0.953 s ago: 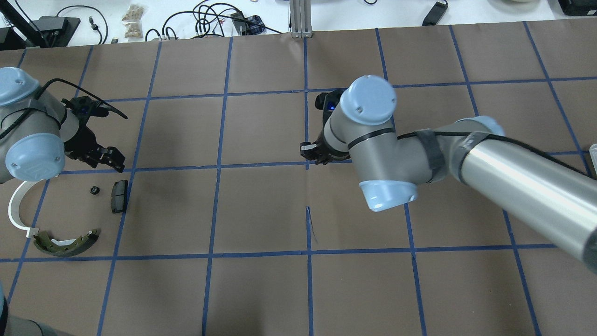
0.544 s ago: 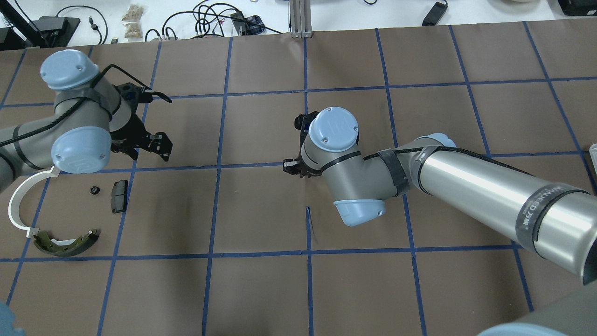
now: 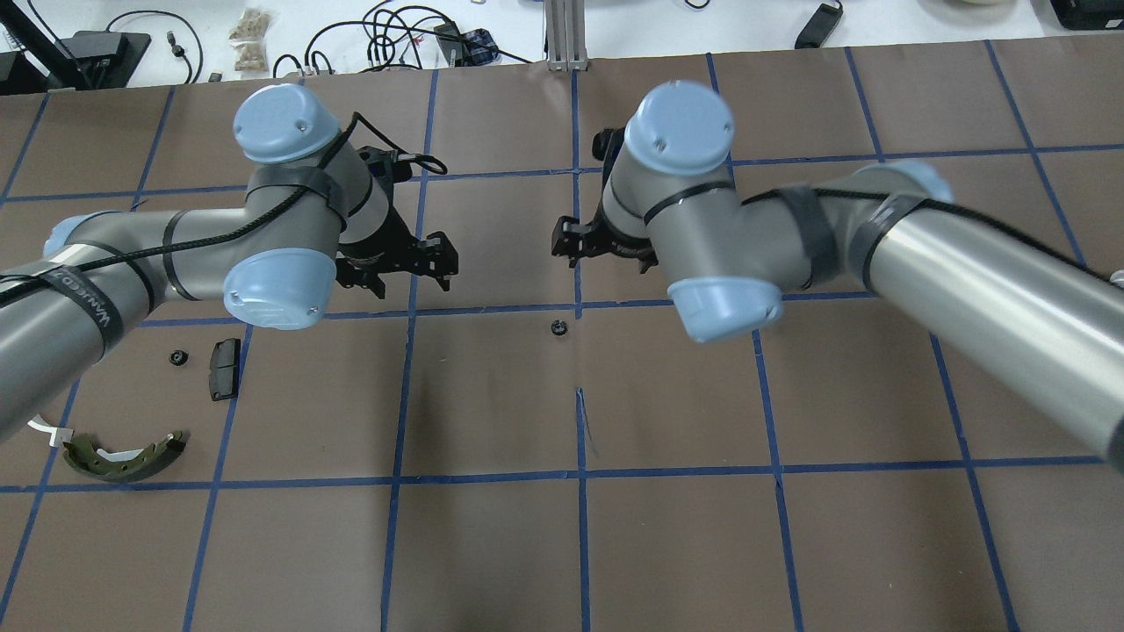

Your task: Place bearing gear from tray to pile

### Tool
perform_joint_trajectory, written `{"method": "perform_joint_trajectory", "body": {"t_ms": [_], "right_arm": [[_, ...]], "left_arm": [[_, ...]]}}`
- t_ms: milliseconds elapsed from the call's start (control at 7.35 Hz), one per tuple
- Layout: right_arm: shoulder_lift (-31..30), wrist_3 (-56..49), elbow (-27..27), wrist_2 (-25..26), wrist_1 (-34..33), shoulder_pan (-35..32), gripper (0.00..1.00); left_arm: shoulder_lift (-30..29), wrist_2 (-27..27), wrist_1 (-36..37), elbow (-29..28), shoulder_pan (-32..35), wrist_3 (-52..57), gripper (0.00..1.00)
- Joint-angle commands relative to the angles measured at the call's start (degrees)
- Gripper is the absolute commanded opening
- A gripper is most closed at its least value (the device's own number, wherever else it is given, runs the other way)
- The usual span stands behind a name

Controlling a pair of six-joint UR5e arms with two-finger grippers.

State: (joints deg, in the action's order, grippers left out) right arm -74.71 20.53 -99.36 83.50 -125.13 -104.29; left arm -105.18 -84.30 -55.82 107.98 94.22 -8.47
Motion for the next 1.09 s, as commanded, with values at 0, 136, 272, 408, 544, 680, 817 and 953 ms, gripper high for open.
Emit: {"method": "perform_joint_trajectory", "body": {"t_ms": [0, 136, 272, 408, 544, 680, 817, 953], "right_arm": [[-2.3, -3.9, 18.1, 0.6, 26.3, 7.9, 1.0], [-2.6, -9.3, 22.0, 1.2, 33.7, 12.0, 1.0], [-4.5, -11.2, 22.8, 3.1, 39.1, 14.0, 1.0], [-7.9, -10.9, 21.6, 4.9, 39.8, 14.0, 1.0], [-8.9, -10.6, 18.9, 4.3, 40.0, 13.8, 1.0], [-9.0, -11.6, 15.0, 5.8, 38.6, 13.7, 1.0], [-11.0, -11.3, 12.6, 8.4, 38.6, 13.7, 1.0], [-12.0, -11.1, 9.0, 8.4, 36.6, 13.7, 1.0]], "left_arm": [[-3.4, 2.7, 2.4, -1.1, 9.4, -10.0, 0.91], [-5.3, 2.0, 3.0, -1.2, 13.0, -13.8, 0.92], [-6.9, 1.6, 3.7, -1.7, 15.0, -14.7, 0.92], [-8.6, 0.7, 4.7, -3.3, 16.0, -15.2, 0.9], [-10.9, -2.8, 4.8, -4.4, 16.6, -18.6, 0.87], [-11.7, -4.1, 4.8, -5.0, 17.6, -18.5, 0.88], [-12.4, -5.2, 4.8, -6.5, 17.6, -18.4, 0.88], [-13.6, -5.3, 4.7, -8.6, 17.6, -18.4, 0.88]]}}
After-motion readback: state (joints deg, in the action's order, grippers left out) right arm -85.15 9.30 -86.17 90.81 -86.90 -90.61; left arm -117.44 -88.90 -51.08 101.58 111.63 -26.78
